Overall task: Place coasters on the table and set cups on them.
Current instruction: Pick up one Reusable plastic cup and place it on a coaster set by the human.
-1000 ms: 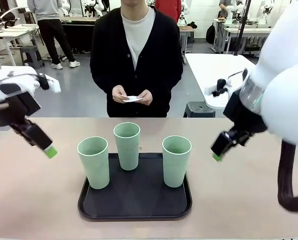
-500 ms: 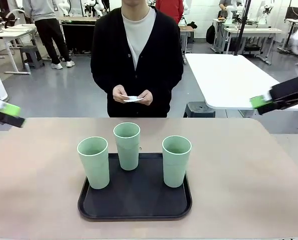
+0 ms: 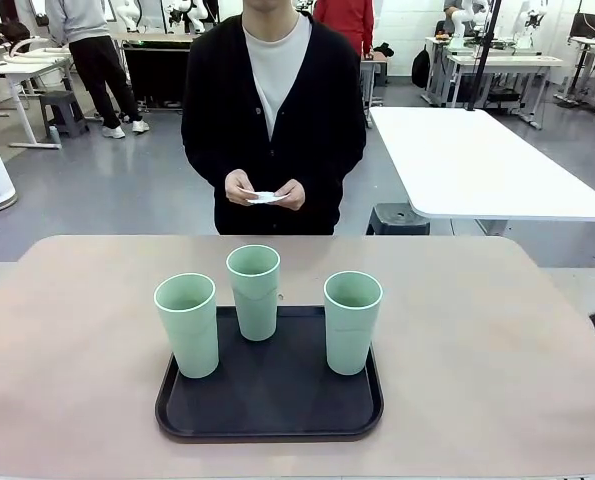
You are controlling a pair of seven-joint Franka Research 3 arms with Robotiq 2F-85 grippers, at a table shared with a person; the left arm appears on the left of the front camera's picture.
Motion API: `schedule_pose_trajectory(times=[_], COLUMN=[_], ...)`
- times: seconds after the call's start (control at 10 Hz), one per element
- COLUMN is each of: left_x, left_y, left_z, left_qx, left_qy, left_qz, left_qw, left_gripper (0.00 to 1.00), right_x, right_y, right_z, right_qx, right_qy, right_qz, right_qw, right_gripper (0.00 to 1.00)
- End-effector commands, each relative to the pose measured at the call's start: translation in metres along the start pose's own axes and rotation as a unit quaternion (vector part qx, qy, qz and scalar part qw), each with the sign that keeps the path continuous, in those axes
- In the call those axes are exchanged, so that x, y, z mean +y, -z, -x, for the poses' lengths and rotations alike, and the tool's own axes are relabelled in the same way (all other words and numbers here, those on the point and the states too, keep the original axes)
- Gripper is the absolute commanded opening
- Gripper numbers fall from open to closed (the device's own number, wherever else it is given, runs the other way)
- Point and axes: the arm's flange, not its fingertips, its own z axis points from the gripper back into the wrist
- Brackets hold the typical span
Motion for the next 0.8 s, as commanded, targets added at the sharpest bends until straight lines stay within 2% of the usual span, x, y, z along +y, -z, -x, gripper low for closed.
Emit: schedule_pose_trajectory(times=[0.0, 0.4, 0.7], left_x=[-0.007, -0.007, -0.007], left_y=[0.002, -0.003, -0.006], left_z=[-0.007, 0.000, 0.001], left_qx=[0.002, -0.012, -0.001], left_qy=[-0.007, -0.016, -0.015], left_qz=[-0.007, -0.025, -0.068], left_qw=[1.000, 0.999, 0.998], left_gripper=[1.00, 1.00, 1.00], right_x=[-0.005, -0.001, 0.012], right_y=[0.039, 0.026, 0.024], right_z=[0.031, 0.039, 0.038], right_qx=[0.003, -0.017, -0.029], right_qy=[-0.008, -0.013, -0.030], right_qz=[0.001, -0.001, -0.010], right_qw=[1.000, 1.000, 0.999], right_gripper=[1.00, 1.00, 1.00])
